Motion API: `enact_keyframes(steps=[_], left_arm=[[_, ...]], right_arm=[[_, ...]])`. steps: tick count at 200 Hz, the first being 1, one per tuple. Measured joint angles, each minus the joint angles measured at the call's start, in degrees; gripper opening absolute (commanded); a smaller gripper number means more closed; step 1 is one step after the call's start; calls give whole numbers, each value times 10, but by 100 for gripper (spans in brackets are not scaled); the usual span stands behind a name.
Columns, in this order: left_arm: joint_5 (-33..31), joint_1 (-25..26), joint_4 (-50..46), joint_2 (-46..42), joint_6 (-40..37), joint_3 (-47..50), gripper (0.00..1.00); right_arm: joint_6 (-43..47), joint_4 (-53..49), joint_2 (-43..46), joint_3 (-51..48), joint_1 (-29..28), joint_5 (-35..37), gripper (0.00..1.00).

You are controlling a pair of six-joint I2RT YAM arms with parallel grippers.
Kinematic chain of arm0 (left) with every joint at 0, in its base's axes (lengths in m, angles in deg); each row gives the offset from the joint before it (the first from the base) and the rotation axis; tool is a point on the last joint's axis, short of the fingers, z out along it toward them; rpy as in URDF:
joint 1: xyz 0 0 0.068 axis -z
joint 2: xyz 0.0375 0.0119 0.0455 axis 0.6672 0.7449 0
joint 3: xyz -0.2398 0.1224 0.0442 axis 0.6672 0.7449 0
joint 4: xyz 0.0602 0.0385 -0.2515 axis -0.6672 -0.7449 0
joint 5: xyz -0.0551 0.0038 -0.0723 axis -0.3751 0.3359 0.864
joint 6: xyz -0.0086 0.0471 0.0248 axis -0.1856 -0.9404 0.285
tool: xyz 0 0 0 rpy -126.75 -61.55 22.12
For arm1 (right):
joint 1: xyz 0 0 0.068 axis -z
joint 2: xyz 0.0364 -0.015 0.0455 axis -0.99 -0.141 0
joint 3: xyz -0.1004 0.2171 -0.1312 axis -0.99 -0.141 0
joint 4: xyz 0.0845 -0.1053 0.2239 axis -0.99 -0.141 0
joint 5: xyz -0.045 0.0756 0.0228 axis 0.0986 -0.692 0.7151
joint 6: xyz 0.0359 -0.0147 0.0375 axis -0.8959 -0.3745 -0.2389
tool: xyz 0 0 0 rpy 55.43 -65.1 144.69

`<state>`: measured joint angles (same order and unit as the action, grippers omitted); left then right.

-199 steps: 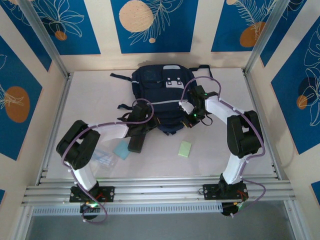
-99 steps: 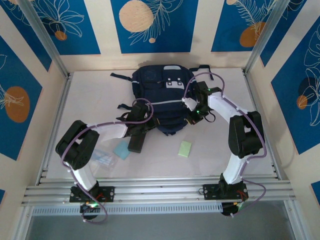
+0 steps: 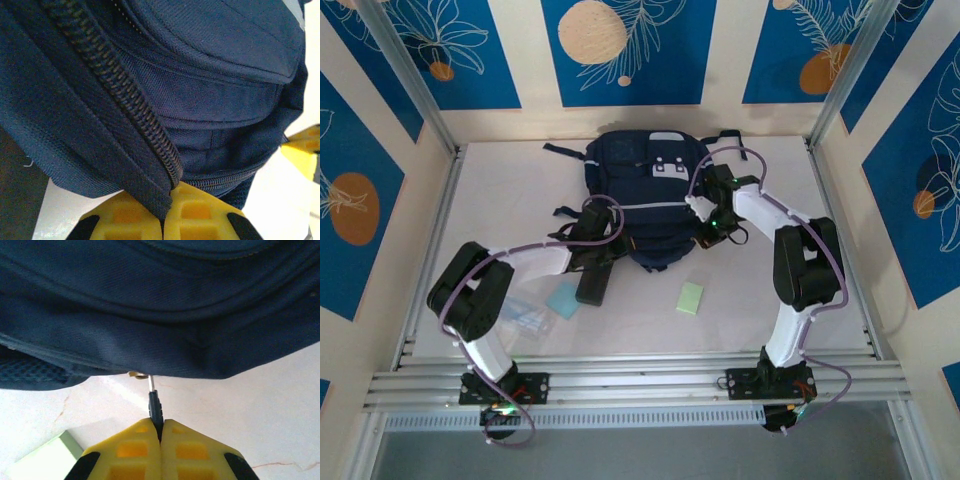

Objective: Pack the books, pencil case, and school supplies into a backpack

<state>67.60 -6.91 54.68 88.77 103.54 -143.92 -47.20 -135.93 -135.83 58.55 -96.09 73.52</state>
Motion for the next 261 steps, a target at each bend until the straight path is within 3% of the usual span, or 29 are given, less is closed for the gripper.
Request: enact_keyframes(steps=[81, 137, 144, 160, 184, 202, 231, 261], left_arm=[[11, -2, -1, -8, -23, -8, 0], [12, -15, -14, -12, -34, -8, 0], [12, -20, -21, -12, -38, -8, 8], [10, -33, -42, -13, -51, -8, 41], [-6, -46, -80, -27, -55, -9, 65], [-13, -48, -101, -54, -50, -9, 74], [-22, -37, -112, -107, -18, -9, 77], [-37, 9, -86, -122, 55, -7, 78]], right_arm=[[43, -44, -36, 79, 41, -30, 0], [24, -34, -10, 40, 30, -59, 0], [16, -26, 0, 24, 21, -60, 0], [-6, -7, 16, -5, -4, -59, 0], [-38, 14, 19, -28, -41, -51, 0], [-60, 26, 19, -32, -62, -50, 0], [-80, 46, 19, -35, -85, -50, 0], [-85, 50, 19, -36, -87, -50, 0]])
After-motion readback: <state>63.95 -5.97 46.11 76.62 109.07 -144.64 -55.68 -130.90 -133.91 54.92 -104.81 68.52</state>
